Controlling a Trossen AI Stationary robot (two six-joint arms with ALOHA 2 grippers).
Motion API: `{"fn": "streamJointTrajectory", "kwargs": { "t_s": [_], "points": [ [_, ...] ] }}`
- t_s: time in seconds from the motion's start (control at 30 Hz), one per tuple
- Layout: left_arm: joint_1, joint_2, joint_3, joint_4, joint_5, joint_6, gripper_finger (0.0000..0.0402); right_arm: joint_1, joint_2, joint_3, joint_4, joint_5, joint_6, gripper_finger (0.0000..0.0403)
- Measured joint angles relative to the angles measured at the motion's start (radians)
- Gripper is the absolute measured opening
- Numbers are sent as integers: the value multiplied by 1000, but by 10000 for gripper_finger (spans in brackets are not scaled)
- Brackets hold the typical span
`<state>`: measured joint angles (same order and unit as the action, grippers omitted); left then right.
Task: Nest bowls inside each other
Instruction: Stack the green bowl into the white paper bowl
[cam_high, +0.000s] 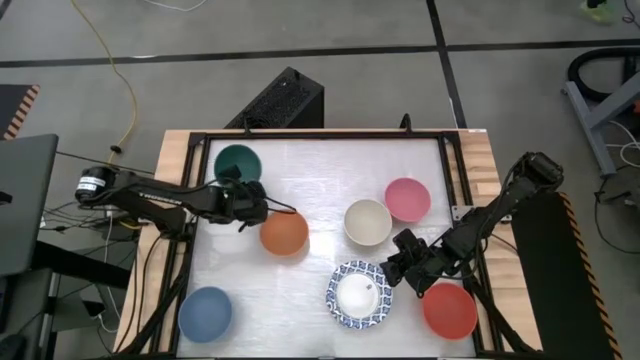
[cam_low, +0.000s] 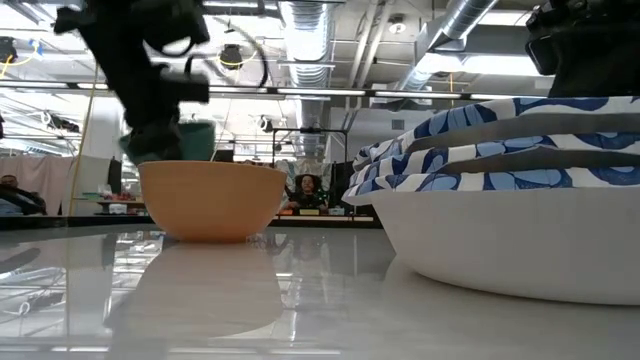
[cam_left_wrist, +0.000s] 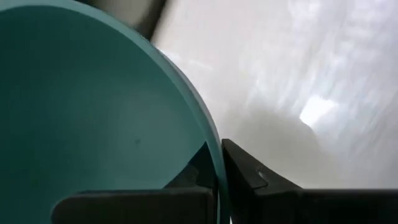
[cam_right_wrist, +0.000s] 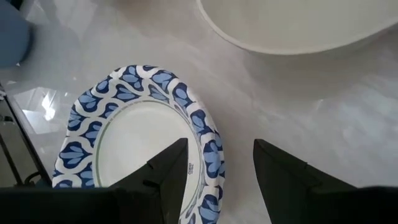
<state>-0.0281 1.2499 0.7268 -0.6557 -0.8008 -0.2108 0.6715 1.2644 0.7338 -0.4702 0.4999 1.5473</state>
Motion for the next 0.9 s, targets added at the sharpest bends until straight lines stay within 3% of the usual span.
{"fn": "streamJointTrajectory", "kwargs": {
  "t_s": [0.17, 0.33, 0.7, 0.9],
  "points": [
    [-80, 0, 91, 12, -86, 123, 0, 2, 0, 0, 0, 0, 5, 202],
    [-167, 0, 146, 102, -102, 316, 0, 2, 0, 0, -1, 0, 5, 202],
    [-321, 0, 149, 309, -208, 811, 0, 1, 0, 26, 0, 1, -55, 202],
    [-332, 0, 150, 335, -255, 915, 0, 0, 0, 141, 3, 53, -199, 202]
  ]
}}
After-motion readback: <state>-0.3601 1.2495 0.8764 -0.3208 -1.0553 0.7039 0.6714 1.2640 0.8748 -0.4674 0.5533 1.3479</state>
